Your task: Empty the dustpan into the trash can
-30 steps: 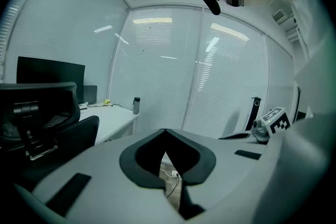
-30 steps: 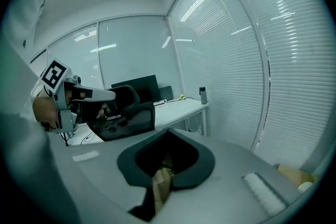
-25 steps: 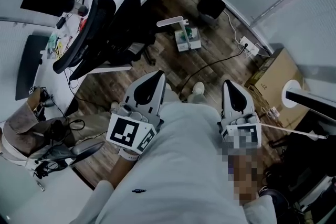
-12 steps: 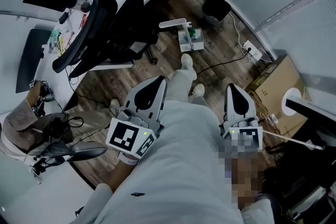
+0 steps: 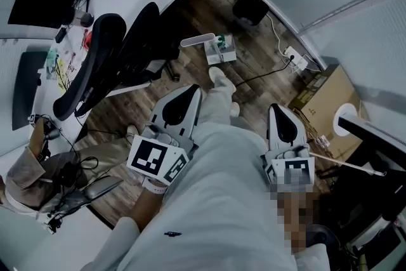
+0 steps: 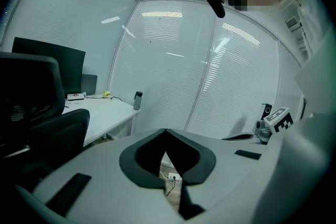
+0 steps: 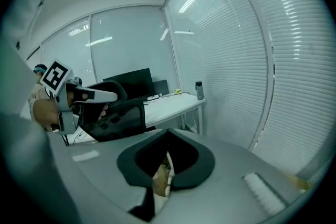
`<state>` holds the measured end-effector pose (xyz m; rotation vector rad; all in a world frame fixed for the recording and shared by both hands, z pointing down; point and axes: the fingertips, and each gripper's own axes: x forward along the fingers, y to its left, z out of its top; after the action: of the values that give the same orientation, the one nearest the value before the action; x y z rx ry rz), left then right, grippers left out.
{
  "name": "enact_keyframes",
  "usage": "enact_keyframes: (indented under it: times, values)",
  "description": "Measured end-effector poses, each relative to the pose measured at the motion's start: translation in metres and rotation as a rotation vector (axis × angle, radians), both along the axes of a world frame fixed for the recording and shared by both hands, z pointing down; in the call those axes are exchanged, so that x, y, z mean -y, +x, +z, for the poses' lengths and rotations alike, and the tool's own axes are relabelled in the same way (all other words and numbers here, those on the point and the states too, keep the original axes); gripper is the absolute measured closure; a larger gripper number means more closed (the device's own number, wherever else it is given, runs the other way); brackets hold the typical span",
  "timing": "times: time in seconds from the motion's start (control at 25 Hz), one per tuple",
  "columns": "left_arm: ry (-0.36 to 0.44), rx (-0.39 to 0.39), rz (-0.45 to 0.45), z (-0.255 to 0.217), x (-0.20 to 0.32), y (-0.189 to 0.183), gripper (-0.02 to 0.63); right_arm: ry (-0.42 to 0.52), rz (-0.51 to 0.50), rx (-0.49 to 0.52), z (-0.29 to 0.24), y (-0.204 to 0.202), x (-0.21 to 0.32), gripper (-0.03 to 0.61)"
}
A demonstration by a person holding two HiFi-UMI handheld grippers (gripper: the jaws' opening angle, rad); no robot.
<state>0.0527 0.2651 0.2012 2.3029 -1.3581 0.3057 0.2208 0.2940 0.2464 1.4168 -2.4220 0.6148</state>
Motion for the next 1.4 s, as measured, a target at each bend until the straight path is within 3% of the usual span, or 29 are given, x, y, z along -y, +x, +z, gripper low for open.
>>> enact_keyframes:
  times: [0.16,0.52,0.84,0.96,1.16,1.4]
  values:
    - [0.006,0.001,-0.001,0.0,0.036,-0.01,0.606,-0.008,0.004,0.049,-0.011,-0.009,0.038,0.569]
    - [-0.015,-0.019,0.023,0.017,0.103,-0.036,0.606,0.028,-0.131,-0.038,-0.008,-0.057,0.136,0.569]
    - [0.031,-0.026,0.004,0.003,0.163,-0.071,0.606,0.101,-0.195,-0.055,-0.035,-0.101,0.218,0.569]
    - [0.039,-0.029,-0.003,0.005,0.172,-0.08,0.606,0.197,-0.258,-0.034,-0.054,-0.117,0.226,0.569]
    - [0.049,-0.048,-0.055,0.005,0.169,-0.09,0.606,0.256,-0.398,-0.21,-0.051,-0.142,0.223,0.569]
    - [0.1,-0.029,-0.154,0.007,0.162,-0.109,0.606,0.268,-0.533,-0.177,-0.062,-0.177,0.234,0.569]
